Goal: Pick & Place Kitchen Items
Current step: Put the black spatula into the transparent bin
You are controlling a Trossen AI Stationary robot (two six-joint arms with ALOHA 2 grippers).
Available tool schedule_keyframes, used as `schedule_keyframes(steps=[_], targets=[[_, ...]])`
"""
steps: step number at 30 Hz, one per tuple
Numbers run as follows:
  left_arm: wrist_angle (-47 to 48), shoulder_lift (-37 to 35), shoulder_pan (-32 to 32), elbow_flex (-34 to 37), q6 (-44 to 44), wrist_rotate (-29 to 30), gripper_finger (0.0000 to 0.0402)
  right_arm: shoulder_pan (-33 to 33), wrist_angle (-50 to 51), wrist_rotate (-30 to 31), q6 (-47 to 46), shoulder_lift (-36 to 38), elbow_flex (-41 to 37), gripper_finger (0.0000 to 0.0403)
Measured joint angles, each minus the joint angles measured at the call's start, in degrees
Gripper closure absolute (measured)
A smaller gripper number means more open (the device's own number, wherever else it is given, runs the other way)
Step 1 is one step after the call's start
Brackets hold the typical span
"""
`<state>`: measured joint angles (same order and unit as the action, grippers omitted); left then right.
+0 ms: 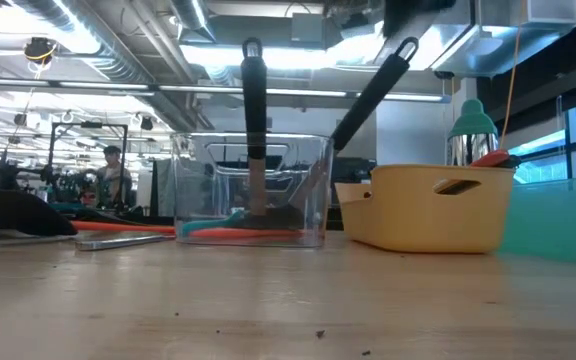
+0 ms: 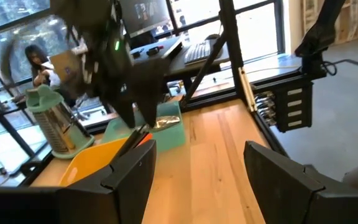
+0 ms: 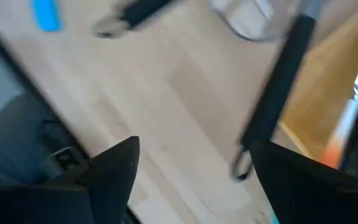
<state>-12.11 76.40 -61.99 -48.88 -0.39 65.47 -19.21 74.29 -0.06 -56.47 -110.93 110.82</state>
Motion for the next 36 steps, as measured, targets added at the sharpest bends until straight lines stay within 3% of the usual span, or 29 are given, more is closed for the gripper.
schedule_keyframes(steps=[8,13,17,21,24,30,33,36], targets=[[3.3,0.0,0.8,0.0,-3.7,0.2,0.0162,-7.0,-7.3,9.8,9.9,0.0,11.2,0.0092],[6.4,0.0,0.7,0.0,-6.4,4.1,0.0162,-14.2,-16.7,21.2,22.2,0.0,13.2,0.0092],[15.7,0.0,1.2,0.0,-15.5,8.8,0.0162,-20.7,-20.9,32.6,29.3,-0.2,12.6,0.0092],[29.0,0.0,4.1,0.0,-30.3,6.5,0.0162,-25.7,-19.8,39.9,24.2,-0.6,8.1,0.0092],[39.3,0.0,7.6,0.0,-42.6,0.7,0.0162,-27.8,-18.7,45.1,18.4,-0.6,3.6,0.0092],[59.0,0.0,13.5,0.0,-61.7,-7.5,0.0162,-28.3,-9.0,43.5,3.5,-0.6,-4.3,0.0092],[67.4,0.0,17.9,0.0,-66.2,-11.7,0.0162,-27.9,-7.4,43.5,-3.4,-0.6,-8.1,0.0092],[73.6,0.0,24.1,0.0,-67.1,-18.8,0.0162,-27.7,-9.3,43.5,-4.0,-0.5,-11.2,0.0092]])
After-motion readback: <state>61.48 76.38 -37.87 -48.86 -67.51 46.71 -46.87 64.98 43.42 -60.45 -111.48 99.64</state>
